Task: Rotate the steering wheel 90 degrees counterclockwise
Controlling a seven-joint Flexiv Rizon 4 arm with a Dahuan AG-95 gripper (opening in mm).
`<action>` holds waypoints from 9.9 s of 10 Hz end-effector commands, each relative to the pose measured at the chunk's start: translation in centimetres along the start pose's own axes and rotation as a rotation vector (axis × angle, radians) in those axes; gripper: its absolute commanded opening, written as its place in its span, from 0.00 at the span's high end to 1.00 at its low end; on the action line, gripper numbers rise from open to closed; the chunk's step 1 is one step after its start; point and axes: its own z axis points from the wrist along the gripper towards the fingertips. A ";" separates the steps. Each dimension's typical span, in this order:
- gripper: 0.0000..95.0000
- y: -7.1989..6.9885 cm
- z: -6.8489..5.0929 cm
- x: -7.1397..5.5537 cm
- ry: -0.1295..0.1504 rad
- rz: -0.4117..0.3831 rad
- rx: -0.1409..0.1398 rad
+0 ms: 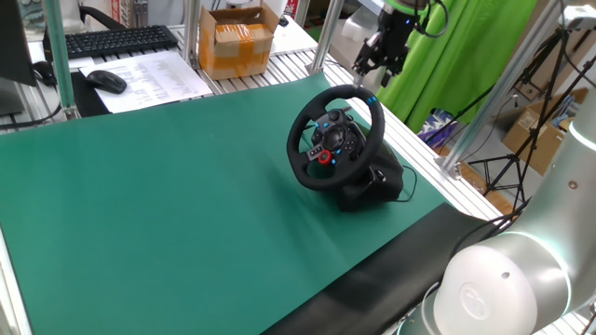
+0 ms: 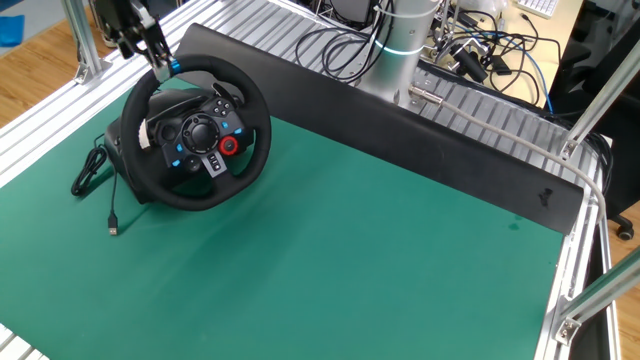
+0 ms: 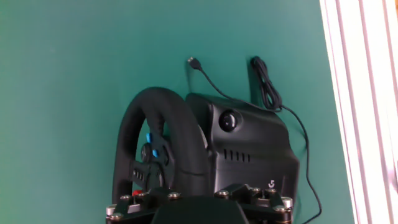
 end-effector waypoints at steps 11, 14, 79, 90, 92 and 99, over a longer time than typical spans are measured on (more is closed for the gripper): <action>0.40 1.8 0.5 7.5 -0.099 0.129 0.006; 0.40 1.9 0.5 7.6 -0.105 0.135 0.007; 0.20 2.2 2.0 6.7 -0.243 0.140 0.023; 0.80 2.4 2.9 5.2 -0.245 0.090 0.059; 0.80 1.6 2.1 4.1 -0.227 0.065 0.060; 0.80 3.8 2.6 0.2 -0.215 -0.007 0.007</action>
